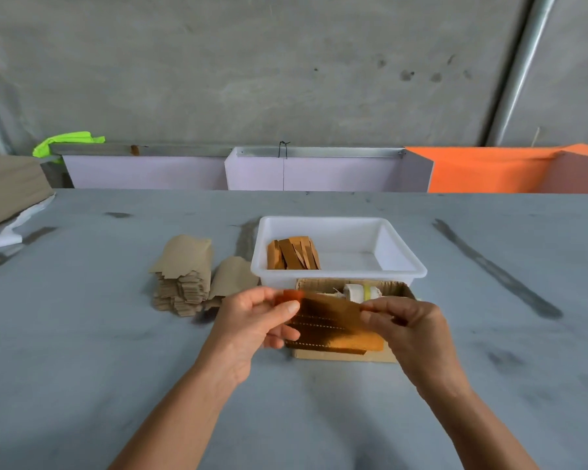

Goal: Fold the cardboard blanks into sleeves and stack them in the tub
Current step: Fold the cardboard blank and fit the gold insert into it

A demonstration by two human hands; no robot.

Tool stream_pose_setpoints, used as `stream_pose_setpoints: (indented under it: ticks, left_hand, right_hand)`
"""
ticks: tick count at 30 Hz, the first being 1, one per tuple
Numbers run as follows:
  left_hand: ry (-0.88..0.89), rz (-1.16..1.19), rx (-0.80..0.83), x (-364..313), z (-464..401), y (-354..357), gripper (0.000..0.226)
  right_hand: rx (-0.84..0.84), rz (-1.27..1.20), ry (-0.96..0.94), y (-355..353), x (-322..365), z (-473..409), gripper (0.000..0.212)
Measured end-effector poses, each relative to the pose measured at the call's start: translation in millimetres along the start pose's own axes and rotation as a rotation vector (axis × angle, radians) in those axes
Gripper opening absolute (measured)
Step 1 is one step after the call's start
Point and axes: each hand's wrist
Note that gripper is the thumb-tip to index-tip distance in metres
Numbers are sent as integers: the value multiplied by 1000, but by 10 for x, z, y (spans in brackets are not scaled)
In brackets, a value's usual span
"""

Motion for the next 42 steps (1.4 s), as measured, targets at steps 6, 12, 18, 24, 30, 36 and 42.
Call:
stream_pose_setpoints:
  ticks: [6,12,18,24,30,36,42]
  left_hand:
    - [-55,162,27,134,78,148,31]
    - [32,126,56,200,116,156,3]
    - [58,90,31,308,158,155,13]
    - [138,17,36,466,255,198,15]
    - [151,-61,66,593,307,219,19]
    - [170,-175,44,782,395,268,24]
    - [90,-178,-152,988,445,377,23]
  right_hand:
    - [23,-315,138,-72,-80,103,16]
    - [96,-452,209,-89,-173,194,6]
    - [105,-488,170,-58,-290,271,15]
    - [123,-476,154,-21,-410,390,12]
    - [137,-485,150,-43,-540,506,7]
    - [50,-371,140,3,-706,594,28]
    - [-97,-260,209,154,-869,690,30]
Point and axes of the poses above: each hand's wrist, its own z-axis away from the middle knuckle, its own y-axis out of the palm, x = y × z, and after that the axes turned 1 degree about x, right-handed
